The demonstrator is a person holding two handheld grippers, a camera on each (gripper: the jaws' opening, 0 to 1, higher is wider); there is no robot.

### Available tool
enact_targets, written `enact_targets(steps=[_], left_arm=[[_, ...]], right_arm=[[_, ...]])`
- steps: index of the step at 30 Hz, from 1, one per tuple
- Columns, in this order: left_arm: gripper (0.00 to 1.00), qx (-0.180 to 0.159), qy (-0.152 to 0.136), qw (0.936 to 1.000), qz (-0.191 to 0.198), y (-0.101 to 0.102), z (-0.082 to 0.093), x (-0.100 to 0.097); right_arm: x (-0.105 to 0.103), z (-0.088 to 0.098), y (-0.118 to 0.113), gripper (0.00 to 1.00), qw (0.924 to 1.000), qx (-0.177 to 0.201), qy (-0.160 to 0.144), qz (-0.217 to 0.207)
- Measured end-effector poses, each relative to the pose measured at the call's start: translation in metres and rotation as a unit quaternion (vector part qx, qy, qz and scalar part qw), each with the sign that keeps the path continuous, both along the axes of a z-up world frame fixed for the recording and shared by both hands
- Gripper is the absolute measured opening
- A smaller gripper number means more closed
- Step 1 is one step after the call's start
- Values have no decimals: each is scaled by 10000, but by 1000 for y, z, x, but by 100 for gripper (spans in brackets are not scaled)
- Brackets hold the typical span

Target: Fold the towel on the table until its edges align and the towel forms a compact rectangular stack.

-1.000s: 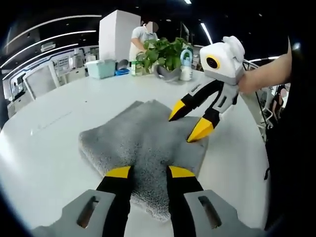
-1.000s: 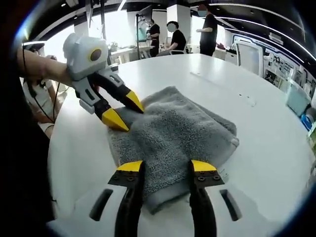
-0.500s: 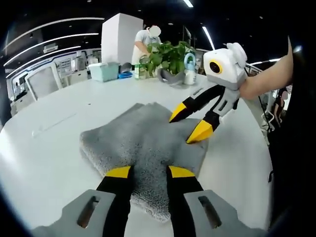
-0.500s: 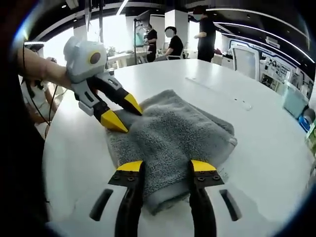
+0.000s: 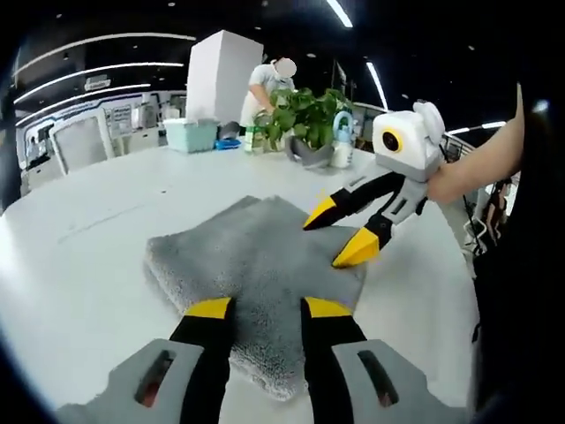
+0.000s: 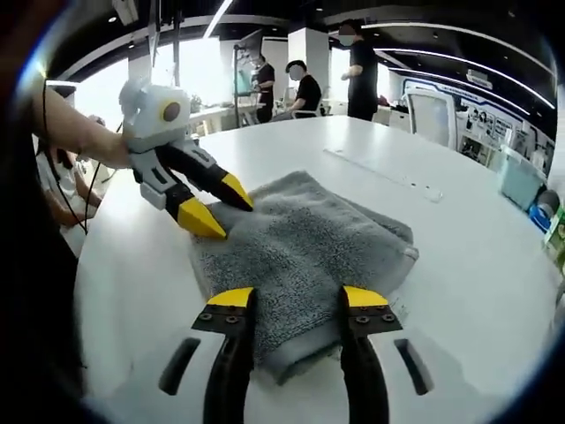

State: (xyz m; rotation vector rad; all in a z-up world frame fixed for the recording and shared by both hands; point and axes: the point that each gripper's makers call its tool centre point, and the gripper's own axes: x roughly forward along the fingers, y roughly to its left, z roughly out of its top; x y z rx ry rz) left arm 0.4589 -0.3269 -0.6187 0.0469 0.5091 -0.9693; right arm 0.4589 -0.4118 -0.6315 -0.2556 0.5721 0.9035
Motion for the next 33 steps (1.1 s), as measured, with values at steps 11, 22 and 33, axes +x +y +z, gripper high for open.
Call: enact_targets(steps=[11,22,33], left_arm=[[68,-601,-800,9926,683,27,76,-28],[85,-474,-1220,9879,828,52,105,-72],[89,-616,-1548,9761,1397,78,132,-90]], right_arm=[[-38,58,-18,82,9924,1095,-217,-526],[-65,104,-50,85,9890,984,-860,-694],[-83,129,-63,87,9848,916,-1197,-860]])
